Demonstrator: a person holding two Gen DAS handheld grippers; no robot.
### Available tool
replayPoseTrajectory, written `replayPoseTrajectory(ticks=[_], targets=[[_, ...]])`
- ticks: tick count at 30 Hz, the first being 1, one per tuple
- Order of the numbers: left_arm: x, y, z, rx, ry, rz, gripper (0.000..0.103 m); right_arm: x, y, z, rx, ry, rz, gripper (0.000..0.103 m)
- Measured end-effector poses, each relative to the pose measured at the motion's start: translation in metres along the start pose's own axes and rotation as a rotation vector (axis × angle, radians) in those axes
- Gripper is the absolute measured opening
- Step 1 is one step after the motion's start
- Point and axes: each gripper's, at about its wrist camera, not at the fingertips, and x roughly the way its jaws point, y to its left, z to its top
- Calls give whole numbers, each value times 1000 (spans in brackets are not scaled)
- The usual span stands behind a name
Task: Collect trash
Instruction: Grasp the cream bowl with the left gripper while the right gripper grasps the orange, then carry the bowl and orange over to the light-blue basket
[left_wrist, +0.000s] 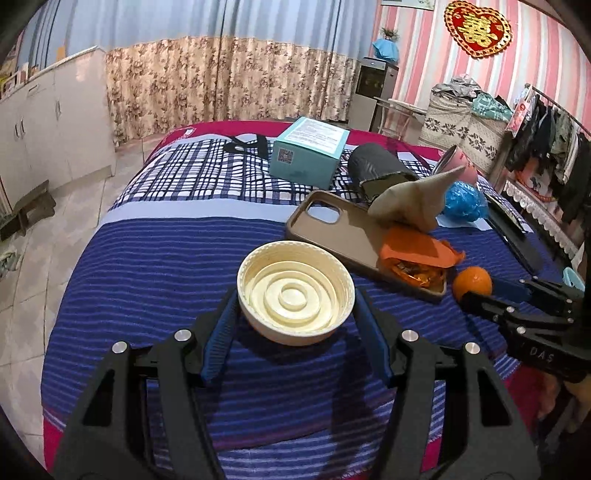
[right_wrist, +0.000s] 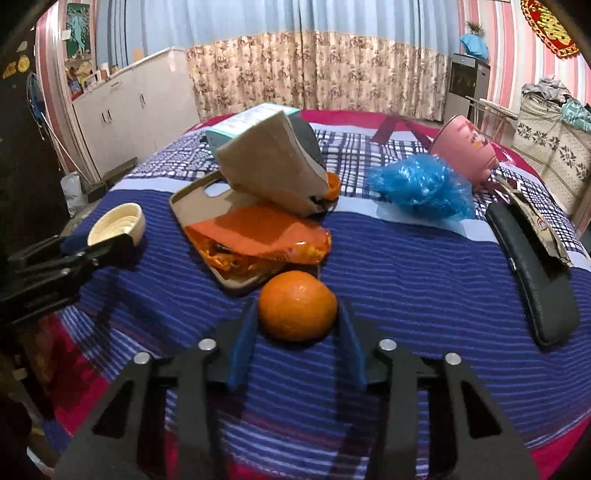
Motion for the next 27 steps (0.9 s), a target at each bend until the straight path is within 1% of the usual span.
replayPoseTrajectory(ticks=[2, 5, 9, 13, 14, 19, 24, 27], targets=[[-3, -4, 1, 11, -7, 8, 61, -9, -3, -1, 9, -31, 10, 38], [-10, -9, 5, 14, -28, 2, 61, -25, -9, -4, 15, -65, -3, 37], [-21, -25, 14, 28, -61, -27, 61, -57, -33, -10, 35, -118, -60, 37], [-27, -50, 21, 63, -88, -63, 61, -98, -76, -18, 87, -171, -137, 37], [-27, -61, 22, 75, -94, -72, 61, -112, -92, -21, 108, -187, -171, 37], [-24, -100, 25, 112, -90, -117, 61, -160, -148, -37, 170, -232, -284, 37], [-26, -140, 27, 148, -98, -167, 61, -190, -192, -54, 220, -265, -379, 37], [-28, -167, 30, 176, -108, -198, 61, -202, -216, -67, 275, -284, -405, 37]])
